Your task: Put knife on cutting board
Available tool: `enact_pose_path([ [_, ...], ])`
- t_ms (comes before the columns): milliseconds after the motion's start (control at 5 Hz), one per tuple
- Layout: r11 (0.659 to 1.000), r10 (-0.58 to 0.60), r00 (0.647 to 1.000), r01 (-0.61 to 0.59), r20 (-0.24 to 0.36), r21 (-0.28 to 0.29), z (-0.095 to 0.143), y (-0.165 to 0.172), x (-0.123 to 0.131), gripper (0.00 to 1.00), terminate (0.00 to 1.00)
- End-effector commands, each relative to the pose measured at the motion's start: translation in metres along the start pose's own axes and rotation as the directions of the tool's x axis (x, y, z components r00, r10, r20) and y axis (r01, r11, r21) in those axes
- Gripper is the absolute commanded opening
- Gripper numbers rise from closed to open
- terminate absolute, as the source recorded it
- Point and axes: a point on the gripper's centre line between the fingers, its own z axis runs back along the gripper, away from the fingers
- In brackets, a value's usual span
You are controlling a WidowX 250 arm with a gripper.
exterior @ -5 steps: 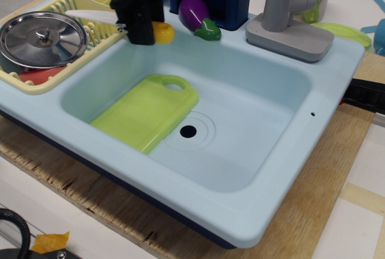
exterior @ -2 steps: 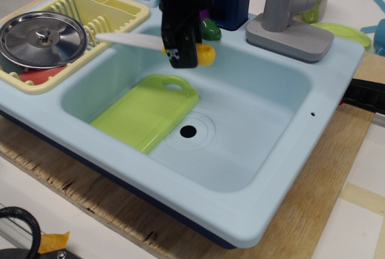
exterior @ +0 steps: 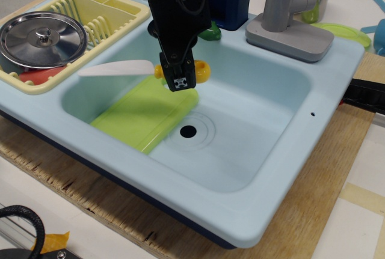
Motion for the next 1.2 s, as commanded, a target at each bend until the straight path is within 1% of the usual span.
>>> enact_pose_path([
  [0,0.994,0.101,0.994,-0.1,-0.035,0.036,0.001,0.01,0.003,0.0,0.0],
  [200,0.972,0.209,0.975,-0.199,-0.072,0.121,-0.006,0.022,0.004,0.0,0.0],
  [400,0.954,0.274,0.958,-0.258,-0.091,0.15,-0.005,0.033,0.006,0.0,0.0],
  [600,0.925,0.341,0.938,-0.322,-0.065,0.203,-0.001,0.037,0.004,1.0,0.0],
  [1000,0.925,0.341,0.938,-0.322,-0.065,0.203,-0.001,0.037,0.004,1.0,0.0],
])
